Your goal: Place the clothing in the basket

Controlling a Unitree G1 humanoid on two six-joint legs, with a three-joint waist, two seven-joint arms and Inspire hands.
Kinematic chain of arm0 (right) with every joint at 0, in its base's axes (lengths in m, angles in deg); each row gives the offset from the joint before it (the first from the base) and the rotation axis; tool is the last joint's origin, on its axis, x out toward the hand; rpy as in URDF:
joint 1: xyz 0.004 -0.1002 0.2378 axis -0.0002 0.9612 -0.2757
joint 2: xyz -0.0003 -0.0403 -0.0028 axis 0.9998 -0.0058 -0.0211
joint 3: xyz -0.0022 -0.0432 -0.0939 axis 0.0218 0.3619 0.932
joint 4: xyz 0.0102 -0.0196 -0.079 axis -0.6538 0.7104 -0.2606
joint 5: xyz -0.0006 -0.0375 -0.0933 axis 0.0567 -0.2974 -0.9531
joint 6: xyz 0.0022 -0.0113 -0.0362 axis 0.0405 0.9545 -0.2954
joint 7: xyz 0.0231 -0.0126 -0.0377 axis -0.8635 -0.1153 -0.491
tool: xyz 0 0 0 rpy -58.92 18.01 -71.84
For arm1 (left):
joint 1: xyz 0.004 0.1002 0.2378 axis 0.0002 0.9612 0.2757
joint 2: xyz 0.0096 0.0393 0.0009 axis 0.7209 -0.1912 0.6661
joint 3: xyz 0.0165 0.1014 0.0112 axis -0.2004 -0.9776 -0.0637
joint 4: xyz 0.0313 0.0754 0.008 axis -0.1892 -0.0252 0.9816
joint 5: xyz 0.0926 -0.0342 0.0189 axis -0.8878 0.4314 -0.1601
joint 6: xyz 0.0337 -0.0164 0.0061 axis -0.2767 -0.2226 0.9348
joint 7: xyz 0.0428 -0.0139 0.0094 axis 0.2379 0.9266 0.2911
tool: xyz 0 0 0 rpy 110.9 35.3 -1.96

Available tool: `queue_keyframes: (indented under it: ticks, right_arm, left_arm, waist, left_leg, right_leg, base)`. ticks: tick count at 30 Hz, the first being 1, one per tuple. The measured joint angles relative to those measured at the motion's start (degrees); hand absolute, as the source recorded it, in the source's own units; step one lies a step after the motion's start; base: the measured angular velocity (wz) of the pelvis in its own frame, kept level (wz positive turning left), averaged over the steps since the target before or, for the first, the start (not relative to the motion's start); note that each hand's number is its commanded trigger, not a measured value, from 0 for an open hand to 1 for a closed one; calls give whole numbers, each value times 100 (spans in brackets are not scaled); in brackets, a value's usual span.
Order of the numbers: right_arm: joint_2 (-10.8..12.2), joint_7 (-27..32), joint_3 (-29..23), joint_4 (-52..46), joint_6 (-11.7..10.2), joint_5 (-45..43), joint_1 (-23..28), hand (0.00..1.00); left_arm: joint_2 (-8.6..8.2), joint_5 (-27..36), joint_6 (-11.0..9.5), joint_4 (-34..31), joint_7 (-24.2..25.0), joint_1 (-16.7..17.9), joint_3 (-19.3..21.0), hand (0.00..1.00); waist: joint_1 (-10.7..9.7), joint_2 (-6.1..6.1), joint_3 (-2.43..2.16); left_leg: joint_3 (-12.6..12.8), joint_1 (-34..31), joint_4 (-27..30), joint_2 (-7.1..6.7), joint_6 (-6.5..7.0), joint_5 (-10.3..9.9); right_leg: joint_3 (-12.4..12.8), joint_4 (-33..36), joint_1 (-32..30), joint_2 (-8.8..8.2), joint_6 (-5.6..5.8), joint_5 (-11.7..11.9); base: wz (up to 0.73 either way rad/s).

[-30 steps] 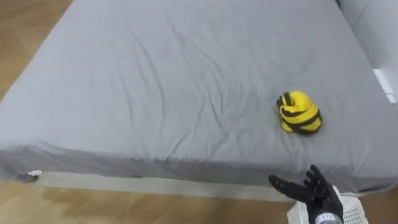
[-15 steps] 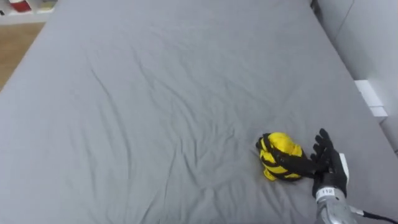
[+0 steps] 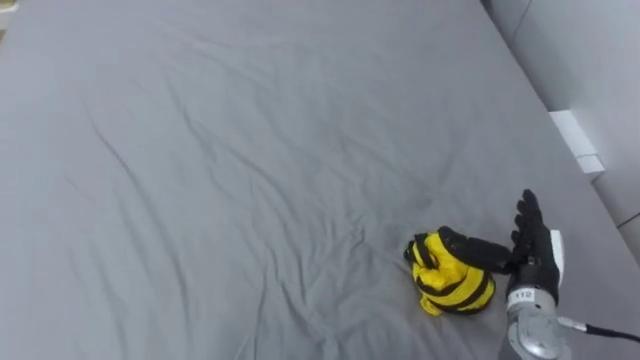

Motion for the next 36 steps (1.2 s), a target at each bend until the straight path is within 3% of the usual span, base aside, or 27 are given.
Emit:
queue_keyframes:
  ticks: [8,18,19,20,21,27,31,34,36]
  right_arm:
    - [-9,-11,154,1352,146,-42,-271,0]
    - [-141,-68,466,2007,317,-517,-394,0]
    - [-140,-72,486,2042,315,-536,-394,16]
    - [-153,-73,550,2157,310,-544,-376,69]
    - [-165,-74,567,2205,310,-550,-373,100]
    - [-225,-50,614,2389,300,-1031,-257,100]
    - [-392,-73,567,2748,273,-938,-279,100]
    - [-414,-108,483,2942,307,-868,-308,100]
    - [-399,-131,416,2968,318,-754,-310,100]
  left_arm:
    - [12,-13,121,-39,44,-139,0,0]
    - [69,-52,392,-216,7,-121,-44,0]
    - [68,-42,392,-219,-5,-121,-55,0]
    - [70,12,396,-218,-32,-112,-81,0]
    - [72,33,402,-219,-52,-111,-111,0]
    - [84,74,449,-352,-112,-18,-127,0]
    - [200,60,497,-397,-92,-23,-181,0]
    - [201,15,500,-455,-79,-24,-227,0]
    - [200,15,499,-436,-71,-22,-229,0]
  waist:
    - [157,-38,-13]
    - [169,-89,-51]
    - [167,-88,-52]
    - [169,-94,-54]
    - [170,-104,-61]
    - [160,-135,-85]
    - [148,-167,-123]
    - [152,-166,-121]
    - [170,-150,-90]
  left_leg:
    - [-54,-334,58,-95,70,57]
    - [-100,-202,-104,-148,84,65]
    - [-101,-189,-100,-148,85,66]
    - [-93,-149,-101,-150,86,67]
    - [-89,-129,-101,-151,86,67]
    - [-86,-124,-85,-163,87,67]
    - [-95,-112,-99,-182,88,67]
    - [-88,-107,-123,-190,88,67]
    - [-64,-35,-193,-190,88,67]
  right_leg:
    - [-254,-70,-200,-97,62,-32]
    - [-384,-187,-28,-125,111,-38]
    - [-387,-196,-11,-124,111,-37]
    - [-389,-204,28,-125,111,-38]
    - [-385,-216,44,-125,112,-39]
    - [-413,-308,106,-131,124,-45]
    - [-543,-376,178,-131,126,-44]
    - [-590,-390,227,-131,126,-44]
    - [-571,-396,263,-130,128,-46]
  base:
    - [17]
    - [7]
    - [5]
    - [0]
    - [0]
    - [3]
    - [17]
    - [9]
    - [-2]
